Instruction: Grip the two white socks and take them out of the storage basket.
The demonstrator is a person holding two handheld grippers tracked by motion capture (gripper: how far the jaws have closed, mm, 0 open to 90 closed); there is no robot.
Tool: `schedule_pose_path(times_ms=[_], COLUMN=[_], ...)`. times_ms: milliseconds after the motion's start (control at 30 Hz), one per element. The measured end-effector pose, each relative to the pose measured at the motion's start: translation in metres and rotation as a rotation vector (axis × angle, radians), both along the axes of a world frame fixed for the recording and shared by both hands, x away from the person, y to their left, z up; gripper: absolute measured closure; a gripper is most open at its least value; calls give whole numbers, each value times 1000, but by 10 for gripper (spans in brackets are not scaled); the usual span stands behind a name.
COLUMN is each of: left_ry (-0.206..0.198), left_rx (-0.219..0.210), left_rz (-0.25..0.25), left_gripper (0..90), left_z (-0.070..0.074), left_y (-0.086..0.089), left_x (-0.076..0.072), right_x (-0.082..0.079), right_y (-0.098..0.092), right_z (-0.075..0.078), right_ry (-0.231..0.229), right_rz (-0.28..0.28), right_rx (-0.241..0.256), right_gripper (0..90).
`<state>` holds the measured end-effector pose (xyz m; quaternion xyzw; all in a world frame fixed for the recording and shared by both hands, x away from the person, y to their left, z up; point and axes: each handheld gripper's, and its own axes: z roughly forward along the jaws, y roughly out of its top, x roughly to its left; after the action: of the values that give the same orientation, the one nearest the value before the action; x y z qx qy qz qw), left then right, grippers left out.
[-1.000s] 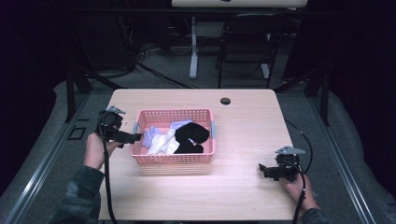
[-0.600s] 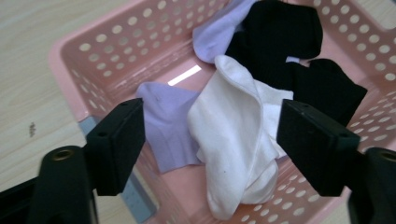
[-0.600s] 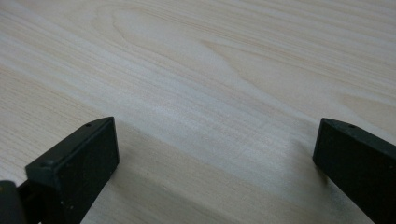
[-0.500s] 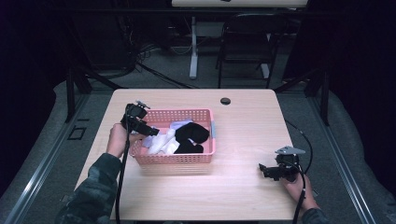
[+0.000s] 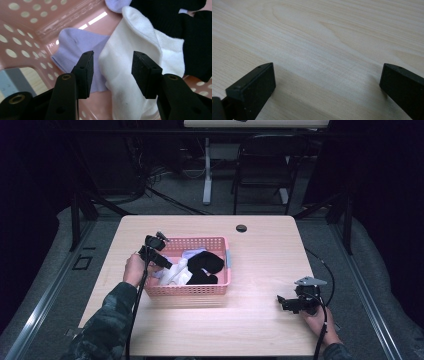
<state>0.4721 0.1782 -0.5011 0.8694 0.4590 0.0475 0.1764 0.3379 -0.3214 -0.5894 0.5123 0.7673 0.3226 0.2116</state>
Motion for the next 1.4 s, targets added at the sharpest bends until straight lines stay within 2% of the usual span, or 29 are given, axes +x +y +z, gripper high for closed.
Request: schedule_pose_path(times_ms=[367, 500, 600, 767, 833, 933, 967, 1033, 1133, 1200, 1300, 1400], left_ry=[40, 40, 34, 12, -13, -29, -53, -71, -90, -96, -130, -139], left_rx=[20, 36, 20, 2, 8, 3, 14, 10, -12, -14, -5, -15], left_rz=[21, 21, 18, 0, -14, -15, -27, -28, -25, -27, -33, -39], left_gripper=[621, 720, 833, 862, 863, 864, 864, 864, 865, 865, 865, 866], left_z=[-13, -16, -15, -10, -6, -2, 2, 7, 15, 18, 28, 33], left_y=[-3, -5, -4, -5, -3, -3, -2, -1, 2, 2, 1, 1], left_x=[5, 5, 5, 2, 1, -2, -3, -5, -6, -6, -8, -9], right_x=[0, 0, 0, 0, 0, 0, 0, 0, 0, 0, 0, 0], right_y=[0, 0, 0, 0, 0, 0, 0, 0, 0, 0, 0, 0], right_z=[0, 0, 0, 0, 0, 0, 0, 0, 0, 0, 0, 0], right_ry=[0, -1, 0, 0, 0, 0, 0, 0, 0, 0, 1, 0], right_rz=[1, 0, 0, 0, 0, 0, 0, 0, 0, 2, 0, 0], right_rx=[0, 0, 0, 0, 0, 0, 0, 0, 0, 4, 0, 0], right_gripper=[0, 0, 0, 0, 0, 0, 0, 0, 0, 0, 0, 0])
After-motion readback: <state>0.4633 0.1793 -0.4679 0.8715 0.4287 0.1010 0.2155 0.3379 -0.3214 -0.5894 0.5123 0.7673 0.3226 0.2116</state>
